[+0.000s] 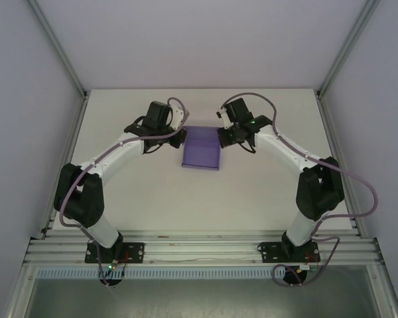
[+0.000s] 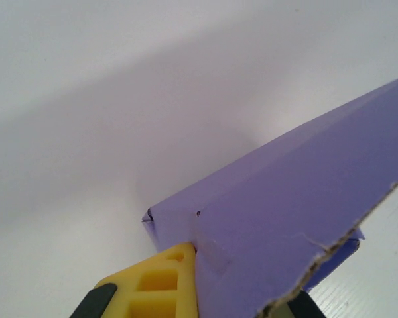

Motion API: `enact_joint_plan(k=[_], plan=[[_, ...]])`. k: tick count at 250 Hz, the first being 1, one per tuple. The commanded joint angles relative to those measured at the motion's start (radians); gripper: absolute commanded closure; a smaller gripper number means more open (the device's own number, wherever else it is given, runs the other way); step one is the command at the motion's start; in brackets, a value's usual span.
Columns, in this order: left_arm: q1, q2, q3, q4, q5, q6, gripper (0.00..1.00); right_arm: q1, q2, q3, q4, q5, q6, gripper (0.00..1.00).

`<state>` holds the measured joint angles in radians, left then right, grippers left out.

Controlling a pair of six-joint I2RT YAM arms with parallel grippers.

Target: Assemble paper box

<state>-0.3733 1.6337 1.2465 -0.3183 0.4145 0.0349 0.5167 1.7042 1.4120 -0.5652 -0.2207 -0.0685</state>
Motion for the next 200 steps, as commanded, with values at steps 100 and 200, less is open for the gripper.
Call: enact_joint_plan(k=[100,200], plan=[[-0.019,-0.025,-0.174,0.240,-0.030,-0.375,1.00,0.111,0.030,-0.039,0.253,0.160,0.456,0.99],[-0.044,0.001,-0.203,0.267,-0.052,-0.401,1.00,0.164,0.038,-0.080,0.297,0.272,0.426,1.00]])
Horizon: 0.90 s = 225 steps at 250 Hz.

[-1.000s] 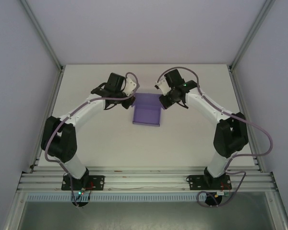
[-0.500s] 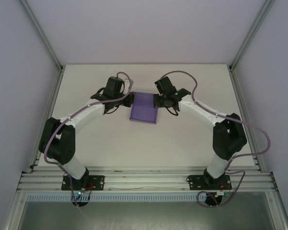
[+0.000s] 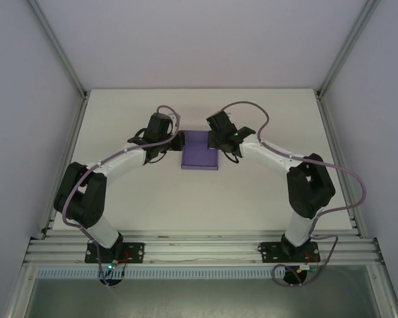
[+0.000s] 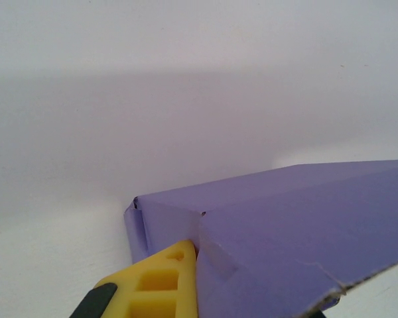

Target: Assemble paper box

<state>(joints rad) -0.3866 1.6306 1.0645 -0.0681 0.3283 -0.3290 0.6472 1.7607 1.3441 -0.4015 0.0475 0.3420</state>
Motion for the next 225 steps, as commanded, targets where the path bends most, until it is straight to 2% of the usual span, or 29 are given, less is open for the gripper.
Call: enact_joint_plan(k=[1,99,144,160,181,225], plan=[[-0.031,0.004,-0.021,0.017,0.034,-0.037,1.00,0.034,-0.018,-0.014,0.135,0.005,0.015,1.00],[-0.044,-0.043,-0.129,0.028,0.010,-0.032,1.00,0.063,-0.099,-0.241,0.350,0.051,-0.057,1.00],[-0.045,-0.098,-0.189,0.034,0.012,-0.024,0.86,0.084,-0.123,-0.306,0.366,0.109,-0.101,1.00],[-0.045,-0.122,-0.203,0.035,0.011,-0.024,0.78,0.090,-0.129,-0.324,0.373,0.123,-0.109,1.00],[-0.044,-0.149,-0.213,0.019,0.007,-0.031,0.61,0.100,-0.135,-0.340,0.383,0.135,-0.117,1.00],[-0.045,-0.231,-0.230,-0.015,0.006,-0.065,0.17,0.136,-0.136,-0.368,0.403,0.191,-0.181,1.00]])
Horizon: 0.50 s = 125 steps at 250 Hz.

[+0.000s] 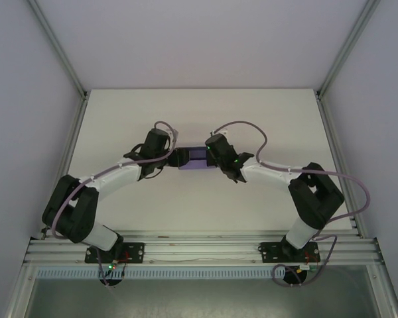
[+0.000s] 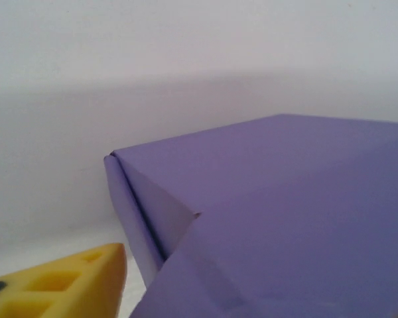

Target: Assemble paper box

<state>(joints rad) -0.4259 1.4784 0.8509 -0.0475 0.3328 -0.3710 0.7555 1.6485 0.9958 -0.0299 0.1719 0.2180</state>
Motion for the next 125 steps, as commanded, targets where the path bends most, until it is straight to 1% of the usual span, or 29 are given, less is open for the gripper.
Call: enact_joint_plan(k=[1,6,12,15,34,57,73,93,102,106,125], plan=[[-0.006,-0.082,-0.017,-0.036,0.003,-0.024,0.16,0.028,-0.023,-0.020,0.031,0.068,-0.059,1.00],[-0.005,-0.095,-0.021,-0.038,0.000,-0.030,0.11,0.033,-0.023,-0.022,0.032,0.075,-0.064,1.00],[-0.004,-0.111,-0.020,-0.045,0.003,-0.034,0.02,0.037,-0.020,-0.023,0.035,0.080,-0.070,1.00],[-0.004,-0.119,-0.020,-0.049,0.005,-0.035,0.00,0.039,-0.018,-0.024,0.035,0.080,-0.074,1.00],[-0.002,-0.163,-0.006,-0.078,0.017,-0.040,0.00,0.052,-0.009,-0.034,0.044,0.097,-0.094,0.99],[0.007,-0.192,0.039,-0.156,-0.049,-0.078,0.00,0.073,-0.002,-0.054,0.071,0.128,-0.127,0.99],[0.034,-0.189,0.073,-0.203,-0.081,-0.122,0.00,0.088,-0.004,-0.077,0.106,0.141,-0.152,0.99],[0.092,-0.157,0.100,-0.223,-0.061,-0.174,0.00,0.100,-0.003,-0.109,0.163,0.158,-0.175,0.99],[0.119,-0.132,0.111,-0.228,-0.051,-0.176,0.00,0.105,-0.003,-0.119,0.180,0.159,-0.182,0.98],[0.129,-0.119,0.116,-0.230,-0.045,-0.204,0.00,0.107,-0.001,-0.126,0.190,0.159,-0.187,0.98],[0.166,-0.053,0.134,-0.210,0.019,-0.216,0.00,0.116,0.009,-0.148,0.227,0.160,-0.207,0.97]])
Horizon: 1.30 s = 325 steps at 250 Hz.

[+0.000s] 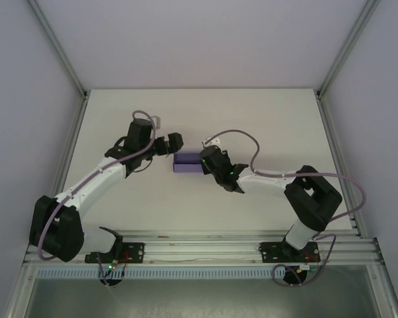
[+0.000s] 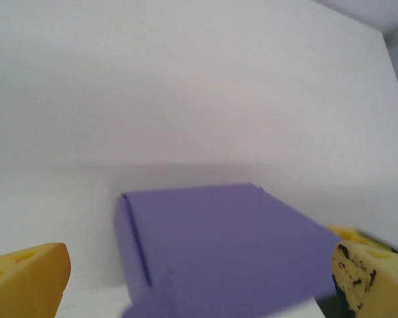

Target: Assemble paper box

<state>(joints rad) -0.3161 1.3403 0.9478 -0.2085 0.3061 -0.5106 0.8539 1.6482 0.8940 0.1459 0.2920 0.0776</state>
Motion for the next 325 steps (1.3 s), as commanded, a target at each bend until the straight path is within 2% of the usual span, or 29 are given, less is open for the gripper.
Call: enact_joint_plan(k=[1,41,86,142,203,267,279,303,325], plan=[[0.057,0.089,0.038,-0.048,0.050,-0.076,0.00,0.018,0.010,-0.048,0.052,0.040,-0.068,0.97],[0.064,0.215,0.054,0.021,0.191,-0.078,0.03,0.031,0.033,-0.062,0.066,0.082,-0.070,0.96],[0.063,0.273,0.011,0.094,0.204,-0.082,0.10,0.042,0.051,-0.093,0.094,0.071,-0.059,0.93],[0.062,0.342,-0.035,0.167,0.246,-0.084,0.21,0.077,0.056,-0.124,0.121,0.098,-0.076,0.82],[0.061,0.383,-0.091,0.231,0.273,-0.101,0.41,0.085,0.031,-0.148,0.120,0.083,-0.059,0.73],[0.062,0.417,-0.093,0.246,0.260,-0.112,0.48,0.086,-0.105,-0.200,0.012,0.031,-0.032,0.54],[0.062,0.424,-0.093,0.245,0.257,-0.112,0.49,0.086,-0.147,-0.220,-0.014,0.008,-0.025,0.49],[0.062,0.429,-0.091,0.232,0.249,-0.105,0.50,0.086,-0.246,-0.282,-0.034,-0.028,-0.002,0.45],[0.061,0.430,-0.098,0.232,0.244,-0.098,0.50,0.086,-0.351,-0.341,-0.047,-0.037,0.028,0.37]])
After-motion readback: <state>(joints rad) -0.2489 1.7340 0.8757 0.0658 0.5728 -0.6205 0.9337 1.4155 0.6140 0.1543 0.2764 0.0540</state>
